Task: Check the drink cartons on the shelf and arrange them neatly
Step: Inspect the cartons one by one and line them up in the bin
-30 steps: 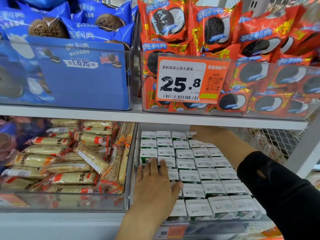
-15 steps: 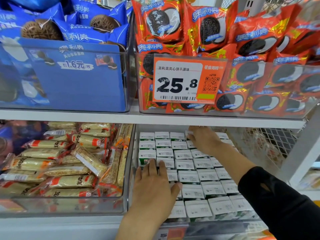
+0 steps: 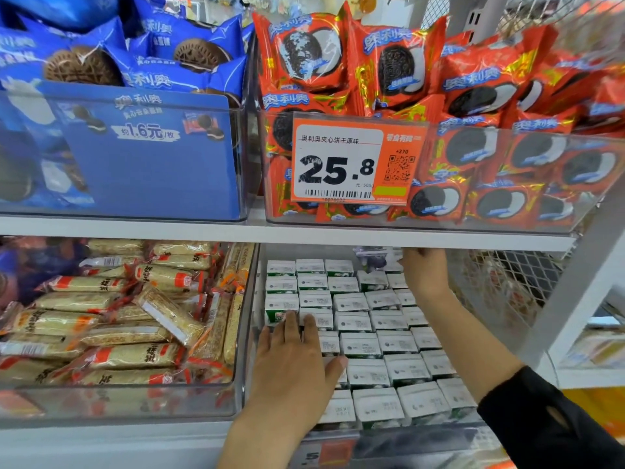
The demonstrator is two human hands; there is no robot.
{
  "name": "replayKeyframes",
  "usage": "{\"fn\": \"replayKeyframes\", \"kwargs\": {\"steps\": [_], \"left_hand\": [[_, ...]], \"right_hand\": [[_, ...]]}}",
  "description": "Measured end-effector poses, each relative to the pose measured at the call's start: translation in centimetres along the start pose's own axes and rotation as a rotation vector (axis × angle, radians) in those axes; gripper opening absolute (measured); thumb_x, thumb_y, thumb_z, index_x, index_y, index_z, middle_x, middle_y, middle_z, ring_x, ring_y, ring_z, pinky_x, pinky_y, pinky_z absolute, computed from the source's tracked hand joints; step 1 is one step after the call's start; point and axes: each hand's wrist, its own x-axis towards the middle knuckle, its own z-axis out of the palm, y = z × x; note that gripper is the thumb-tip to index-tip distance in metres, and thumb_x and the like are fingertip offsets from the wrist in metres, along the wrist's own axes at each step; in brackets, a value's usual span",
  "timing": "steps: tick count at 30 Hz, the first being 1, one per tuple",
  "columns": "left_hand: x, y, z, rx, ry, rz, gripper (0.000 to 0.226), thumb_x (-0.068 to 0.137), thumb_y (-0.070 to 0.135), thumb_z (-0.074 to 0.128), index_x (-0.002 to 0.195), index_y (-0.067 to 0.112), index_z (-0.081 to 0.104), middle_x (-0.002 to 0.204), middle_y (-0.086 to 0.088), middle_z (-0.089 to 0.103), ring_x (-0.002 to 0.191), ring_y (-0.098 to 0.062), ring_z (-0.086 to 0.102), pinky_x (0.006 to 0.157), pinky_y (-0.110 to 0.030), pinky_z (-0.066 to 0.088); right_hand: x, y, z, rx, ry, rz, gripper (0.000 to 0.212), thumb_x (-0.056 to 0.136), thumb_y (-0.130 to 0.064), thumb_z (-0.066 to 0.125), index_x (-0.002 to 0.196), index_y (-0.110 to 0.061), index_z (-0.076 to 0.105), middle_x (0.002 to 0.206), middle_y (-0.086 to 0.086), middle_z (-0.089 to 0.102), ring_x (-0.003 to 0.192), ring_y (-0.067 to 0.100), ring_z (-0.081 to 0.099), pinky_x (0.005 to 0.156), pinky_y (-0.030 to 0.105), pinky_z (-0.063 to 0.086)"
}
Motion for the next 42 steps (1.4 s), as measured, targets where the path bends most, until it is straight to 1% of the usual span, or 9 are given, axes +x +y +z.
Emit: {"fn": "replayKeyframes", "kwargs": {"steps": [3,8,12,14,17,22,27,38,42], "left_hand": [[0.0,-0.2,0.0,-0.006,0.008,0.004,0.080,0.094,0.066,0.021,0.153,0.016,0.000,0.162,-0.010,0.000,0.149,-0.024,0.002,0.119,-0.040,0.000],[0.0,-0.5,-0.5,-0.114,0.059,0.021,0.072,0.097,0.059,0.026,0.153,0.023,0.001,0.162,-0.003,0.003,0.147,-0.023,0.012,0.118,-0.038,0.011],[-0.8,0.5,-1.7,-0.605,0.299,0.115,0.048,0.099,0.043,0.033,0.147,0.037,0.027,0.146,0.016,0.041,0.125,0.000,0.045,0.103,-0.021,0.039],[-1.4,1.2,-2.2,-0.897,0.345,0.161,0.045,0.092,0.053,0.037,0.135,0.042,0.043,0.122,0.032,0.056,0.107,0.017,0.050,0.085,-0.001,0.038],[-2.1,1.9,-2.0,-1.122,0.310,0.211,0.049,0.076,0.069,0.047,0.120,0.049,0.051,0.111,0.036,0.059,0.103,0.016,0.054,0.077,0.002,0.039],[-2.1,2.9,-0.7,-0.868,0.301,0.200,0.059,0.058,0.072,0.061,0.109,0.076,0.033,0.115,0.040,0.047,0.098,0.011,0.057,0.078,-0.011,0.050],[-2.0,3.2,-0.4,-0.735,0.359,0.222,0.059,0.057,0.075,0.057,0.106,0.082,0.024,0.117,0.045,0.038,0.104,0.022,0.045,0.077,0.001,0.041],[-1.9,2.9,0.4,-0.802,0.517,0.192,0.058,0.070,0.038,0.081,0.122,0.039,0.057,0.110,0.021,0.062,0.099,0.003,0.061,0.080,-0.019,0.053],[-2.1,3.2,0.2,-0.839,0.535,0.178,0.056,0.068,0.039,0.081,0.119,0.040,0.058,0.107,0.023,0.063,0.098,0.003,0.061,0.079,-0.015,0.052]], "right_hand": [[-1.1,-0.9,-1.3,0.271,-0.030,0.354,0.012,0.096,-0.014,0.054,0.108,-0.015,0.055,0.101,0.003,0.056,0.096,0.023,0.056,0.085,0.041,0.054],[-6.0,-2.1,-4.0,0.356,-0.100,0.425,0.010,0.093,-0.025,0.058,0.088,-0.017,0.060,0.082,0.003,0.066,0.071,0.014,0.067,0.055,0.022,0.055],[-8.8,-3.4,-4.5,0.352,-0.159,0.318,0.009,0.090,-0.021,0.060,0.092,-0.012,0.062,0.073,0.000,0.066,0.064,0.011,0.066,0.054,0.022,0.053],[-9.8,-3.8,-4.4,0.341,-0.181,0.268,0.013,0.085,-0.022,0.064,0.094,-0.012,0.064,0.068,-0.004,0.066,0.063,0.010,0.066,0.053,0.022,0.053],[-10.7,-3.6,-3.7,0.352,-0.217,0.317,0.010,0.085,-0.019,0.065,0.094,-0.013,0.066,0.065,-0.007,0.066,0.061,0.009,0.066,0.053,0.023,0.053],[-11.2,-3.6,-3.0,0.413,-0.257,0.395,0.003,0.085,-0.017,0.066,0.085,-0.015,0.069,0.069,-0.001,0.069,0.063,0.011,0.067,0.052,0.021,0.051],[-11.2,-3.6,-3.4,0.474,-0.254,0.447,0.013,0.084,-0.020,0.066,0.089,-0.009,0.068,0.076,0.006,0.071,0.065,0.012,0.068,0.053,0.021,0.052],[-11.0,-3.6,-3.9,0.598,-0.383,0.547,0.040,0.067,-0.041,0.069,0.097,-0.016,0.075,0.095,0.007,0.074,0.080,0.016,0.069,0.064,0.023,0.055],[-10.9,-3.8,-4.0,0.633,-0.411,0.552,0.036,0.071,-0.040,0.065,0.099,-0.020,0.076,0.095,0.005,0.074,0.079,0.013,0.069,0.063,0.022,0.054]]}}
